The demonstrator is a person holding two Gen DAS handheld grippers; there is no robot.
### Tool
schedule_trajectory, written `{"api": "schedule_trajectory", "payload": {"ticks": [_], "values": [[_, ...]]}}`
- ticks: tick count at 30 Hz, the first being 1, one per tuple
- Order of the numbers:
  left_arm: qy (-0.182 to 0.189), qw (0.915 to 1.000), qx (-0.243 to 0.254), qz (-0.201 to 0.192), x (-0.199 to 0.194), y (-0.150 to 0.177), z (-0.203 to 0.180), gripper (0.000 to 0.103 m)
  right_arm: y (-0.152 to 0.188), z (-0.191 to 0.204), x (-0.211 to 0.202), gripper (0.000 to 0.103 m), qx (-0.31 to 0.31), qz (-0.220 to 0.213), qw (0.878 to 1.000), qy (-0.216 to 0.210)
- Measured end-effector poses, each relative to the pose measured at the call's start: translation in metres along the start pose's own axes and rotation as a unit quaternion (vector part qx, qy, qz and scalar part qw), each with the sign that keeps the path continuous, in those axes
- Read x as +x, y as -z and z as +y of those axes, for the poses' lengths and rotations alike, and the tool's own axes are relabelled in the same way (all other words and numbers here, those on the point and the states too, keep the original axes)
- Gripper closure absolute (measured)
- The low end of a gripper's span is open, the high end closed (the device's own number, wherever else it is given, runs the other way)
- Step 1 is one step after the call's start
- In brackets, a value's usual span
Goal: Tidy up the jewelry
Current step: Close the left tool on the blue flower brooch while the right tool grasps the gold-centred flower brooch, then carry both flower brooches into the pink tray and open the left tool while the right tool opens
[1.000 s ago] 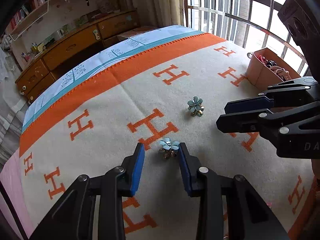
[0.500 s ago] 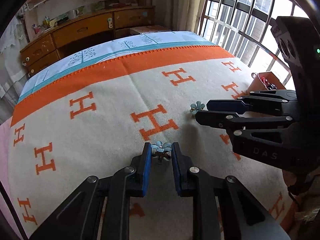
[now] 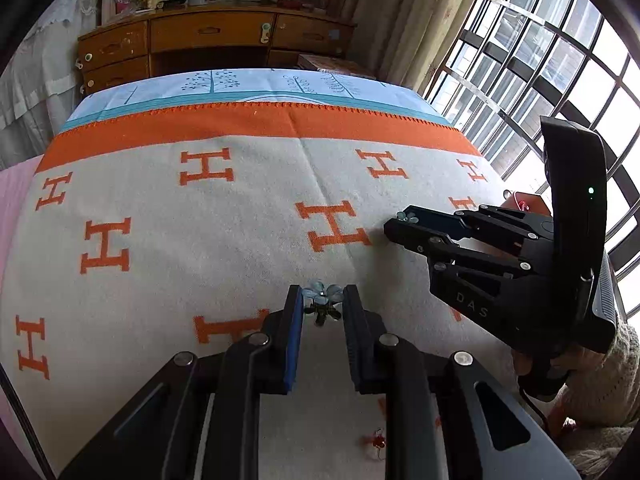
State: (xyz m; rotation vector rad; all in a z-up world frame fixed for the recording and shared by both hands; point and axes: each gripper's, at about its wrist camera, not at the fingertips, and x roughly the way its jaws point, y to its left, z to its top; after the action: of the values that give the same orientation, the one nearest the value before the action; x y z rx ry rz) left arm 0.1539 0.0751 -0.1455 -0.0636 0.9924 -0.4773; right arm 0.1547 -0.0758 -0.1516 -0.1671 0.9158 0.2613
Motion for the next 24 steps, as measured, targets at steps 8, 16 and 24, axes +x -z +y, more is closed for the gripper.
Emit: {"api": "schedule_trajectory", "payload": {"ticks": [8, 16, 24], "values": [[-0.006, 0.9998, -0.012, -0.016, -0.024, 0.007, -0.016, 0.085, 0.011, -0.005, -0.038, 0.083, 0.047, -0.021, 0.998, -0.037], [0.033, 0.9987, 0.002, -0.039, -0.053, 0.014, -0.07, 0.085, 0.048, -0.018, -0.121, 0.083, 0.076, -0.077, 0.991, -0.076], [0.057, 0.9957, 0.059, -0.043, -0.061, 0.015, -0.152, 0.085, 0.089, -0.063, -0.184, 0.083, 0.119, -0.121, 0.983, -0.067]]}}
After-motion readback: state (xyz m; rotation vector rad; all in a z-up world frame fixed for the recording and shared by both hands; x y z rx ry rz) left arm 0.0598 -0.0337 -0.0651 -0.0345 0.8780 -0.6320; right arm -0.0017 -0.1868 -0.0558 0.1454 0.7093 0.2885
